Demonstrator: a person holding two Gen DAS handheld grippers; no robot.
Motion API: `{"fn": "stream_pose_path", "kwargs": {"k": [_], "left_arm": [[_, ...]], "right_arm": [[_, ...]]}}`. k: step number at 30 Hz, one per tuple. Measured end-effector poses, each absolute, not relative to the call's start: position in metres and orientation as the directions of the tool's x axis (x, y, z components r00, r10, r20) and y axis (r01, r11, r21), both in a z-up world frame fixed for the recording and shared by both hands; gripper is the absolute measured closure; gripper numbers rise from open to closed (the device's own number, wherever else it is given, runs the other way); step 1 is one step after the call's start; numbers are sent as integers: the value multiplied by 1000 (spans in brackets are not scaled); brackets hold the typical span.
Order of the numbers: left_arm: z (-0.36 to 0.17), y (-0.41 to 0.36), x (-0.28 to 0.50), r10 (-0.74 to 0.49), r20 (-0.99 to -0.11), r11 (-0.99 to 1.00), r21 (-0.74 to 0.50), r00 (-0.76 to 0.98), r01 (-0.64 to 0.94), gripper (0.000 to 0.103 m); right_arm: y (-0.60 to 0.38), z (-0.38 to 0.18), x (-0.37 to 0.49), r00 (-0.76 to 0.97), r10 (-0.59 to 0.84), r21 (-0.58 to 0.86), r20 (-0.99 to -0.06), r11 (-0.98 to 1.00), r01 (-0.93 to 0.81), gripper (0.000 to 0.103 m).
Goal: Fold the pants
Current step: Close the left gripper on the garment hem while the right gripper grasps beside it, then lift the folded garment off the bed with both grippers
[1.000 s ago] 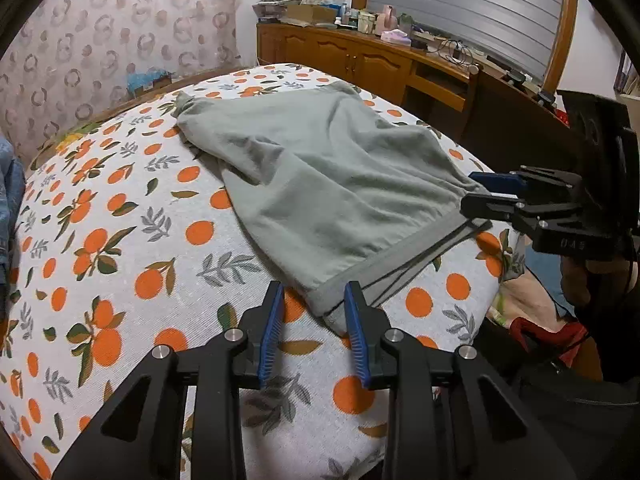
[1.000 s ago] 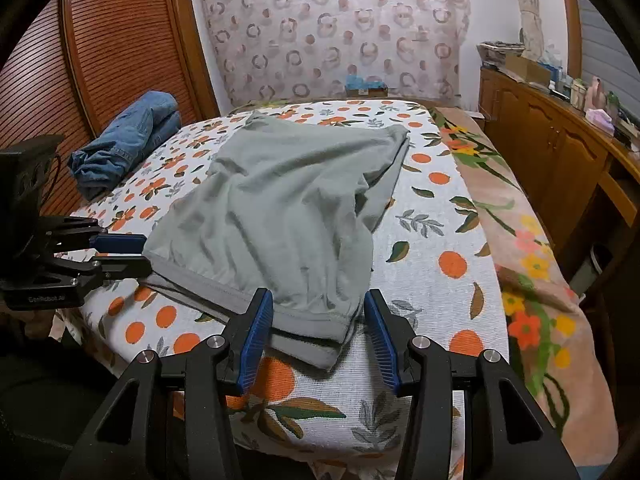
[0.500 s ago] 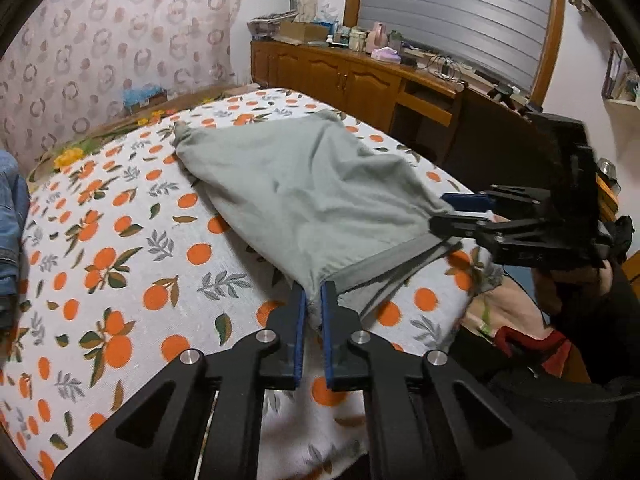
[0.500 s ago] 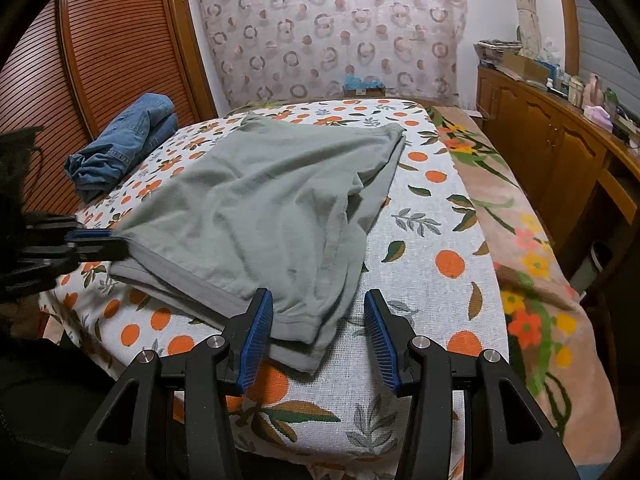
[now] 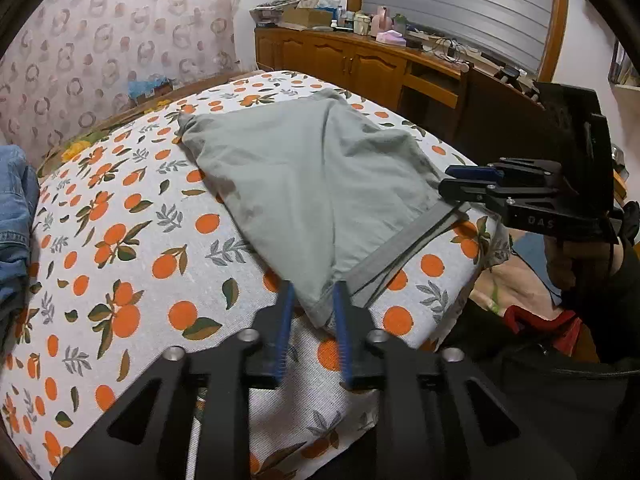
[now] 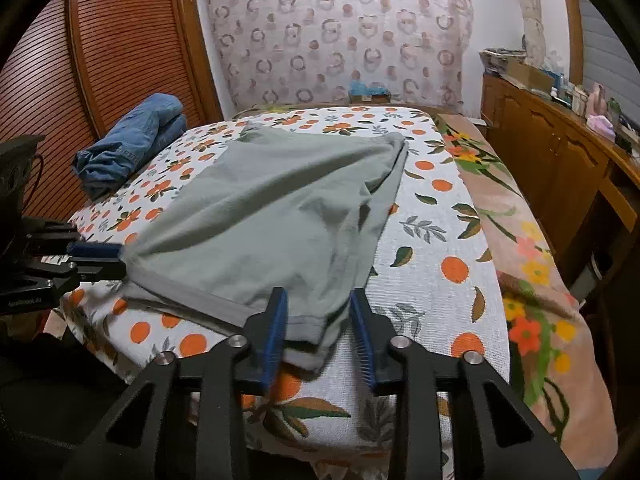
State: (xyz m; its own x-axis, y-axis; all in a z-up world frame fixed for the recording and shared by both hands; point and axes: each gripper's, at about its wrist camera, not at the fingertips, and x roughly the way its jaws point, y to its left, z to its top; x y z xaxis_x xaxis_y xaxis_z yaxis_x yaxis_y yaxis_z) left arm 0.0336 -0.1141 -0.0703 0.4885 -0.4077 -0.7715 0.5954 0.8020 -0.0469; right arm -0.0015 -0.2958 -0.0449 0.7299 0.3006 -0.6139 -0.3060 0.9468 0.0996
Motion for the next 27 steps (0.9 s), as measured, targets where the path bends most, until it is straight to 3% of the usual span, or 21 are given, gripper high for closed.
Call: {"fn": "stream_pose_path", "kwargs": {"k": [1,2,5,18,19,20,21,27], "left_arm": [[-69,-114,32,-414,-767,799,-48,490,600,74],[-68,-114,31,-419,-765,795,-49,489,604,70],[-69,-117,29,-430,-768,778,-49,475,626,57],[-92,-126,40,-388,-815,769,-29,430,638,57],[-92,-126,39,-392,-813,767,-29,431,641,57],[-91,-125,38,-396,-809,764,-28,435,645,68],[-90,-125,37,-403,-805,762,-32,435,647,85],[-78,-118,32,-437,-770,763,-43,465,645,89]], "right_arm": [[-295,-45,-3,731,301,94,-612,946,-311,88],[-294,-45,-3,731,301,89,-613,945,-315,92],[-295,-42,-5,738,301,92,-604,946,-310,92],[-300,-38,-8,755,300,111,-582,950,-292,92],[-300,-38,-9,754,301,112,-583,950,-293,92],[-300,-38,-9,753,301,111,-584,949,-293,92],[-300,-39,-9,751,305,113,-586,948,-296,92],[-300,-39,-13,736,318,121,-597,943,-309,92]]}}
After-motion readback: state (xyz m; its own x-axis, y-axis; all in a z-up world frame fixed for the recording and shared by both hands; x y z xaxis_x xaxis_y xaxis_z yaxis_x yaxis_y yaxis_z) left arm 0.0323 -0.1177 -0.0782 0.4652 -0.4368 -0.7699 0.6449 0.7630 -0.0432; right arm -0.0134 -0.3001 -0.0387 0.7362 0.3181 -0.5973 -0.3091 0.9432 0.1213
